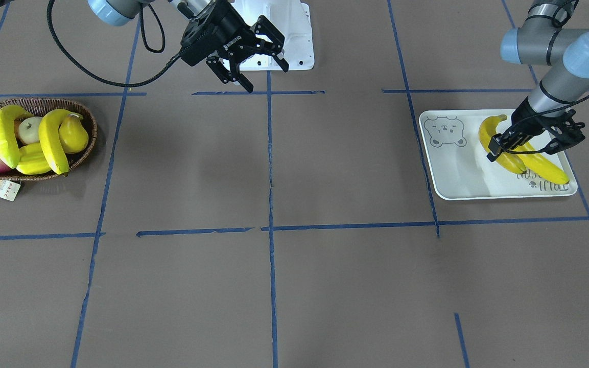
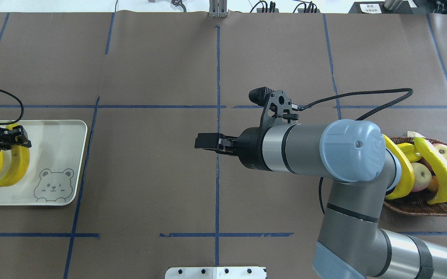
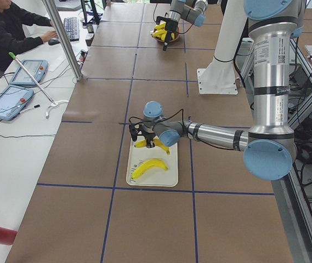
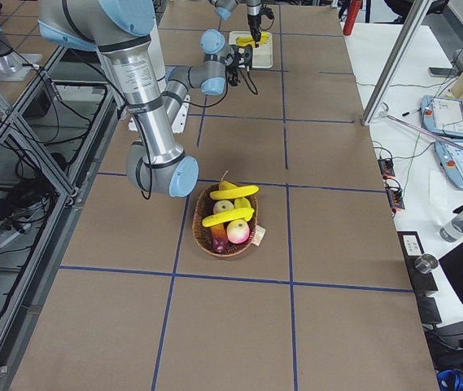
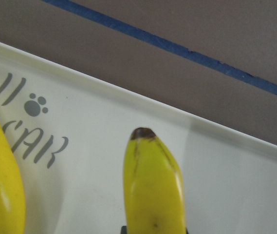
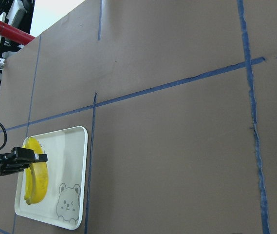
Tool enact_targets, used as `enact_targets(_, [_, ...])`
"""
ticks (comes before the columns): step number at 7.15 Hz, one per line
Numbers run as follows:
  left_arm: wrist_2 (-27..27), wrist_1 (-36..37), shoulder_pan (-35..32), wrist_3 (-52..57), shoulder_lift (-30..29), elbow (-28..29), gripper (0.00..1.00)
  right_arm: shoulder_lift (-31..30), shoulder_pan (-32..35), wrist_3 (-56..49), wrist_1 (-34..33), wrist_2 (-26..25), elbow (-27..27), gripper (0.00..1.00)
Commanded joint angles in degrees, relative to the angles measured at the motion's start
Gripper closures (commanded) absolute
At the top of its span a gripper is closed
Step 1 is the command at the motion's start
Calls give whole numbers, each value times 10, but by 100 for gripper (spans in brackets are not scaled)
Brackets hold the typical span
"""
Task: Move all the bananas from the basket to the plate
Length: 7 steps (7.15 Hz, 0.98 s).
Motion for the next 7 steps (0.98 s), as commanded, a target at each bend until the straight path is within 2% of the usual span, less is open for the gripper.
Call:
enact_targets(1, [16, 0, 1, 13, 10, 3, 97, 0, 0, 0, 0, -1, 0, 0])
enact_targets(2, [17, 0, 1, 14, 10, 5, 79, 0, 2, 0, 0, -1, -1, 0])
enact_targets(3, [18, 0, 1, 32, 10, 4, 2, 0, 4, -1, 0, 0, -1, 0])
enact_targets(6, [6, 2, -25, 84, 9, -13, 1, -30, 17, -2, 0, 4, 11, 0])
enact_targets(7, [-20, 14, -28, 84, 3, -30, 1, -72, 30, -7, -1, 14, 33, 0])
